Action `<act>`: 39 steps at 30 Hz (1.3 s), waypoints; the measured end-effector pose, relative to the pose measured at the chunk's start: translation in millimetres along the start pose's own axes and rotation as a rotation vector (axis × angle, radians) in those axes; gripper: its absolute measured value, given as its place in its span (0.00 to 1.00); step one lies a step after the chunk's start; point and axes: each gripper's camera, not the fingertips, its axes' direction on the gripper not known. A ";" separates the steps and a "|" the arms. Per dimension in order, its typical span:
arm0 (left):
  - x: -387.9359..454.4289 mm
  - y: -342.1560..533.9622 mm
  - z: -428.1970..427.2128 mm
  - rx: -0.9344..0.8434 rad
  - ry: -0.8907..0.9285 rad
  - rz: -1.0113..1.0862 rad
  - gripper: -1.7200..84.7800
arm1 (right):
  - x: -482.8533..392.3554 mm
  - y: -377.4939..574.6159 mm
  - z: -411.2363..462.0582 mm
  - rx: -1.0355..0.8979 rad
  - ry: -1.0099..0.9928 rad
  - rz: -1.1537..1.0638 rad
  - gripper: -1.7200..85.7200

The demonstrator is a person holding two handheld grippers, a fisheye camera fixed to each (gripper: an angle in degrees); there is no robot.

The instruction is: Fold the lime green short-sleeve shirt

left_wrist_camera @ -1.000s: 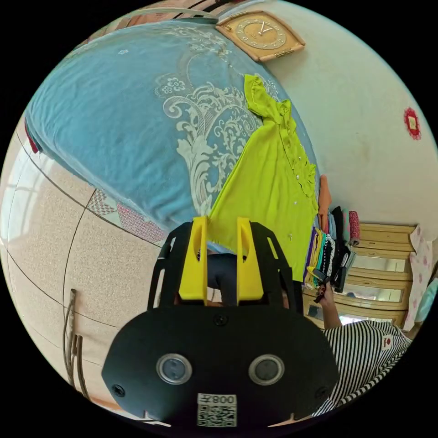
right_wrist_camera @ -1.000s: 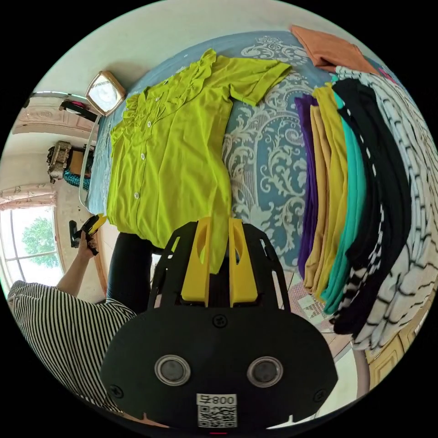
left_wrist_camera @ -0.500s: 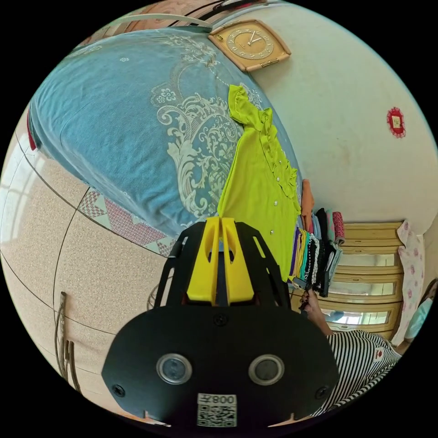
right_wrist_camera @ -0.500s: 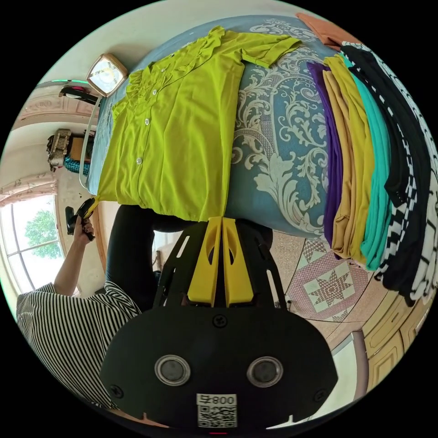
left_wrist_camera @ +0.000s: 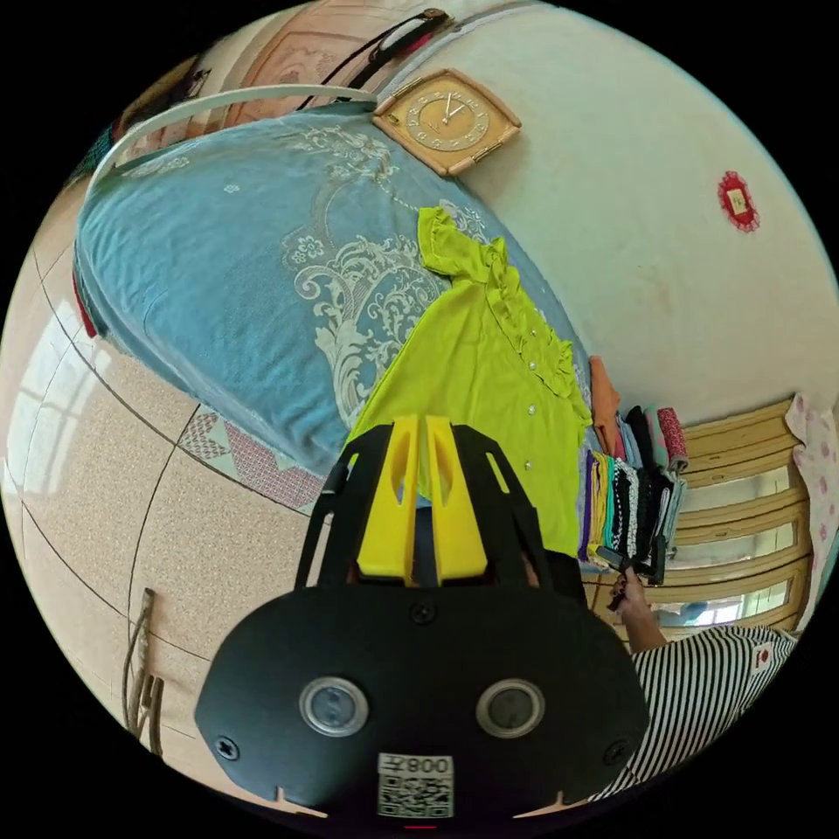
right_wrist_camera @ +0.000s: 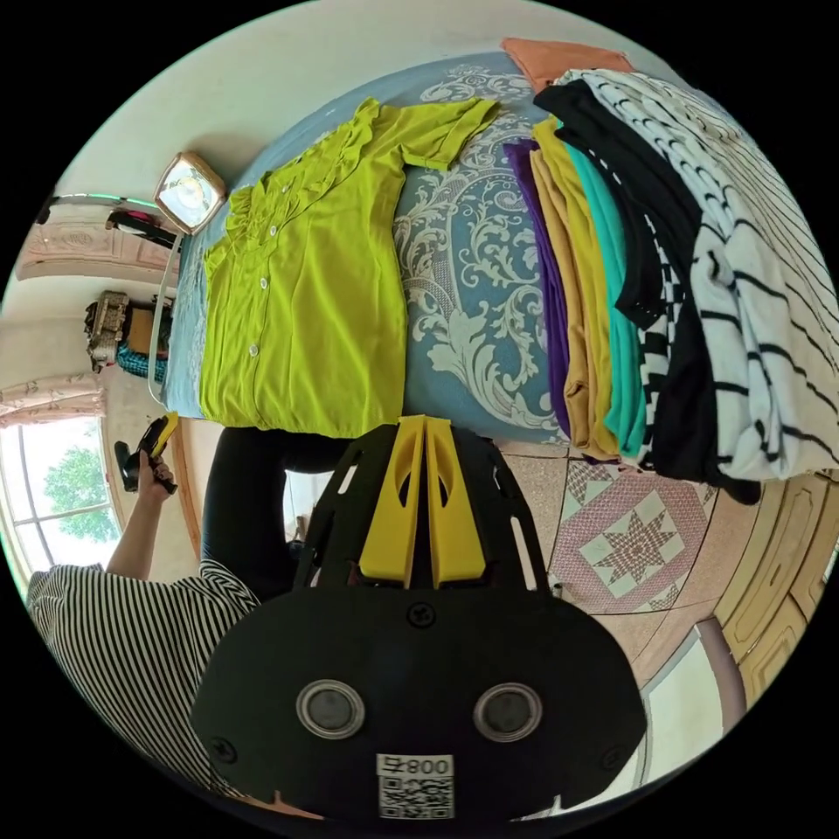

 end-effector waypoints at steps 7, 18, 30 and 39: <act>151.2 -17.1 152.2 -0.310 -0.068 0.447 0.02 | -51.9 -12.5 61.5 -0.062 0.240 -0.142 0.02; 208.8 1.7 308.2 -0.582 -0.207 0.552 0.03 | -43.8 26.1 59.5 0.022 0.042 -0.134 0.02; 415.8 -53.9 488.2 -0.531 0.090 0.855 0.12 | -26.8 -74.9 57.0 0.422 0.018 -0.060 0.10; 590.2 -71.4 683.1 -0.516 0.045 1.176 0.13 | -19.5 -101.9 88.3 0.455 0.048 -0.053 0.10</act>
